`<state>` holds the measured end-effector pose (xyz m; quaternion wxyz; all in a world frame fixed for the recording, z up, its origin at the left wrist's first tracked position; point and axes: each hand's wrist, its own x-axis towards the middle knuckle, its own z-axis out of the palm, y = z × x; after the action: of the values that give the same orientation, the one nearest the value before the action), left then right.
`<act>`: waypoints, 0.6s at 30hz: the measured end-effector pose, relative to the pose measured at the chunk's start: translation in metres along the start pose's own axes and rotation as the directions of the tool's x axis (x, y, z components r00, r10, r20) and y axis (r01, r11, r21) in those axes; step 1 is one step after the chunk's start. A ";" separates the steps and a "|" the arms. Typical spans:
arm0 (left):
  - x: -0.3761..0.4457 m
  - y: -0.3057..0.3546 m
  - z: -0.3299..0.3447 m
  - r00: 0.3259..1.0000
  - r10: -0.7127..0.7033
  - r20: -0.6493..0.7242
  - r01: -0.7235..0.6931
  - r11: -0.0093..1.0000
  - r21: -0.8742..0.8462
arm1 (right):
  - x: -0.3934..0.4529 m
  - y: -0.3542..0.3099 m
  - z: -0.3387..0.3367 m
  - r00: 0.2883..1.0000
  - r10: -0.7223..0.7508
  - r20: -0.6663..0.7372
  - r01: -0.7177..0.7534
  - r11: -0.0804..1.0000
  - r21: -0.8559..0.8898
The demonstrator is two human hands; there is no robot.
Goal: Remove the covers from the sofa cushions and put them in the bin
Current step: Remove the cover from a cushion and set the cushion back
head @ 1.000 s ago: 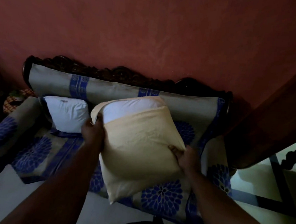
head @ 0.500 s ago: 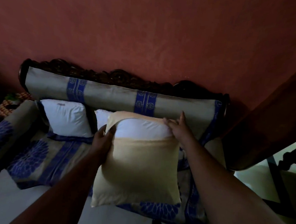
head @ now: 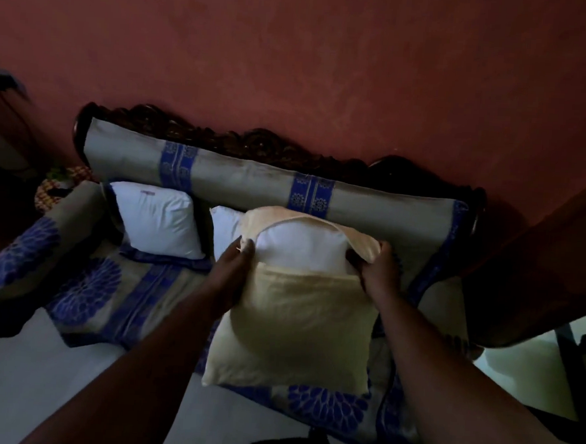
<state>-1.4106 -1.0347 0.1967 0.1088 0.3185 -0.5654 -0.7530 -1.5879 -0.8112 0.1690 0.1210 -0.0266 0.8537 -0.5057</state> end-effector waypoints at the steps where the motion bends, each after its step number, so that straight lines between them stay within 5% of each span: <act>1: -0.001 -0.002 -0.003 0.998 -0.042 0.042 0.047 0.993 -0.104 | 0.003 0.002 -0.002 1.000 0.011 -0.013 -0.011 1.000 -0.004; 3: -0.004 -0.007 -0.012 0.995 -0.095 0.020 0.097 0.982 -0.164 | 0.006 0.005 -0.005 0.999 0.013 -0.032 -0.013 1.000 0.014; 6: -0.014 -0.010 -0.008 0.987 -0.033 -0.158 0.031 0.999 -0.017 | 0.005 0.002 -0.001 0.999 0.020 -0.047 -0.022 0.999 -0.043; 9: -0.014 -0.009 -0.002 0.968 -0.036 -0.247 0.010 0.994 -0.106 | -0.012 -0.008 0.007 0.987 0.017 -0.157 -0.027 0.998 -0.062; 12: -0.012 -0.011 -0.001 0.971 -0.019 -0.239 -0.008 0.994 -0.111 | -0.046 -0.022 0.022 0.922 -0.276 -0.270 0.254 0.960 -0.114; 15: -0.017 -0.021 0.014 0.966 0.087 -0.242 -0.087 0.996 0.009 | -0.078 -0.034 0.050 0.816 -0.577 -0.012 0.568 0.807 -0.161; 18: -0.025 -0.024 0.026 0.954 0.172 -0.247 -0.154 0.984 0.094 | -0.088 -0.037 0.068 0.812 -0.562 0.157 0.584 0.783 -0.216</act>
<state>-1.4018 -0.9934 0.1880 0.2303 0.3682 -0.5985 -0.6732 -1.4898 -0.8726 0.1863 -0.0067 -0.3212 0.8568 -0.4035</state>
